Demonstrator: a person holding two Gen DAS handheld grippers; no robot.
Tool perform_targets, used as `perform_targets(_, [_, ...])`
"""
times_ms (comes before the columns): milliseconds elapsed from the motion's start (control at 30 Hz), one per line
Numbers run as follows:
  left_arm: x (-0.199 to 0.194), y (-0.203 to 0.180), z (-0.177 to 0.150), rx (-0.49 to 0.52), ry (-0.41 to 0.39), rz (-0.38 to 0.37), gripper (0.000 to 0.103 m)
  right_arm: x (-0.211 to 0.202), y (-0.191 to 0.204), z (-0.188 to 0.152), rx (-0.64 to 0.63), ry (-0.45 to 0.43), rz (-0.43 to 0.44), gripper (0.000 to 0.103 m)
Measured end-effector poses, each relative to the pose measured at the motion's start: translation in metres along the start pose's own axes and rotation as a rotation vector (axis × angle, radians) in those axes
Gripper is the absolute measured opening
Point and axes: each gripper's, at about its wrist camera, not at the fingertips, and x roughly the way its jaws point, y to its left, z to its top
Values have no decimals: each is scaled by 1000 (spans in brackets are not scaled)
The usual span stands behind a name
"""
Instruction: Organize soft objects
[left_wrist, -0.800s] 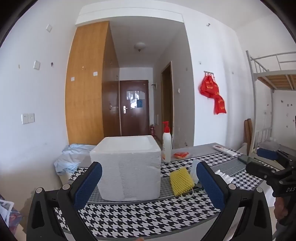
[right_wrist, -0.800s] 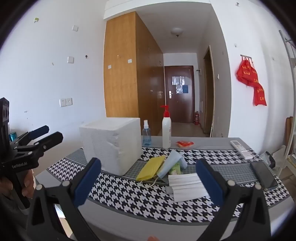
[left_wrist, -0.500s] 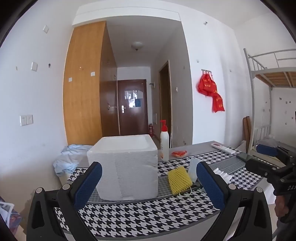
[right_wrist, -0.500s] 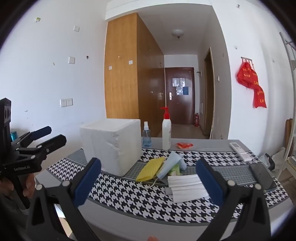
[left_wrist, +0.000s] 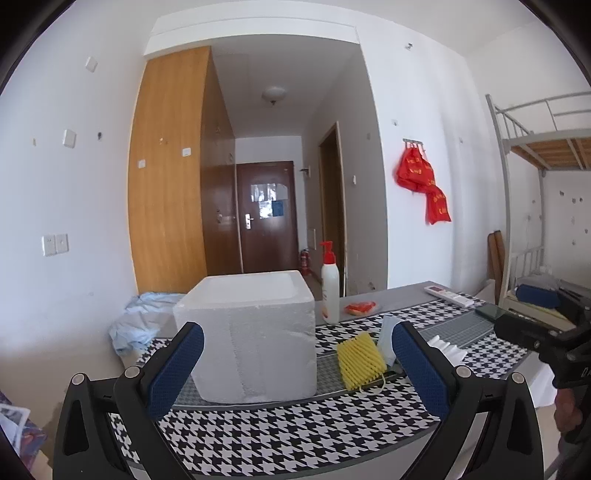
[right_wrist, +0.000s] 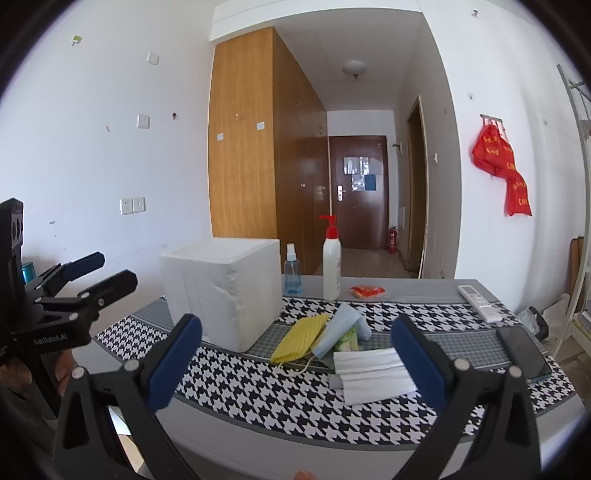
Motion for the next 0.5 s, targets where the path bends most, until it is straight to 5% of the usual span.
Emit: perform_targets(500, [-3,1,1,-37,-12,-3,102,-3,3,-2,-8,-17,-7,103])
